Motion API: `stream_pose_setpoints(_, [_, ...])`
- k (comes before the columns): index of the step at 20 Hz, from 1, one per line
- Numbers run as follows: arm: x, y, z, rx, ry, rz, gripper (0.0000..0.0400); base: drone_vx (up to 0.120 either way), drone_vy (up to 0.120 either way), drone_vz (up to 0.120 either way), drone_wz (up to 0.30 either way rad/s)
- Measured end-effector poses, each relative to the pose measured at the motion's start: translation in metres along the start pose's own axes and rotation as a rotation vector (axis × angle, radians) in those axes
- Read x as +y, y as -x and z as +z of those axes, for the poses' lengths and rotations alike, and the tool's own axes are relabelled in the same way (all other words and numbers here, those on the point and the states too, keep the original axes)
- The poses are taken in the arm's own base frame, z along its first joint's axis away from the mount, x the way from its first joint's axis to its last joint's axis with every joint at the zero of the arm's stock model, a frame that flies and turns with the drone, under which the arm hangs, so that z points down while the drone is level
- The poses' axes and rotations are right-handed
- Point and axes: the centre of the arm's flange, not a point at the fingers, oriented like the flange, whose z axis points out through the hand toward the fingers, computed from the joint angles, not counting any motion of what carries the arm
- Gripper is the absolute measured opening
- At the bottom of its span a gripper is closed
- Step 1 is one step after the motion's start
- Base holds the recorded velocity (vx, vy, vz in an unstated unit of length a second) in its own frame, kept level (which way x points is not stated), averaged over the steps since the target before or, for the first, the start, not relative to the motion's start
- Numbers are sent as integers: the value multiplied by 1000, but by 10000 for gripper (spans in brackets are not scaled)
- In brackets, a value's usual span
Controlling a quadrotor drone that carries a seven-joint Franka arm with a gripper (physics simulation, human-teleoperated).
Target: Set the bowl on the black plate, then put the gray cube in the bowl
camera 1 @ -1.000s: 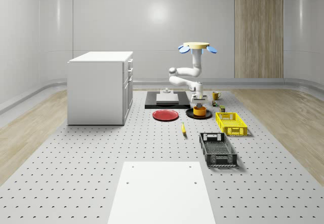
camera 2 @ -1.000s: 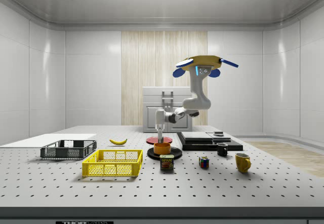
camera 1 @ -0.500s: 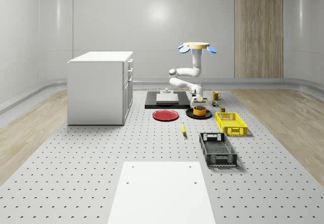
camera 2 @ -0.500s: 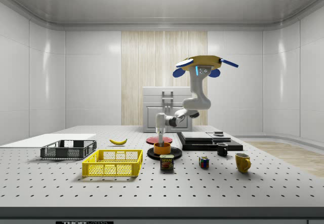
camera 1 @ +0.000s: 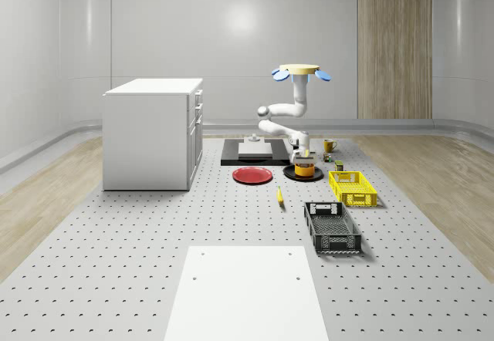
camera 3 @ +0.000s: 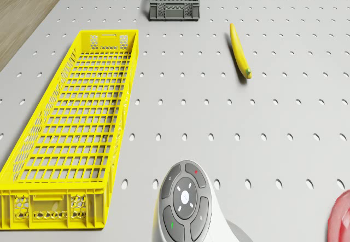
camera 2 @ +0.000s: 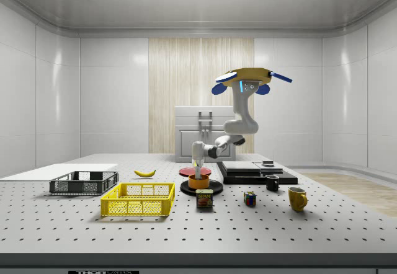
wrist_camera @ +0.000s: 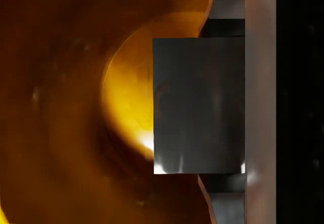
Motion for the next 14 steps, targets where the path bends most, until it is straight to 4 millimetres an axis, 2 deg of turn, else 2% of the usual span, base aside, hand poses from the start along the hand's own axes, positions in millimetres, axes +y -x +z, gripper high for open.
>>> stream_pose_setpoints(2, [0,0,-3,0,0,0,349,0,0,0,0])
stream_pose_setpoints(5, [0,0,-12,0,0,0,376,0,0,0,0])
stream_pose_setpoints(10, [0,1,-29,0,0,0,393,0,0,0,0])
stream_pose_setpoints(14, [1,1,-36,0,0,0,397,0,0,0,0])
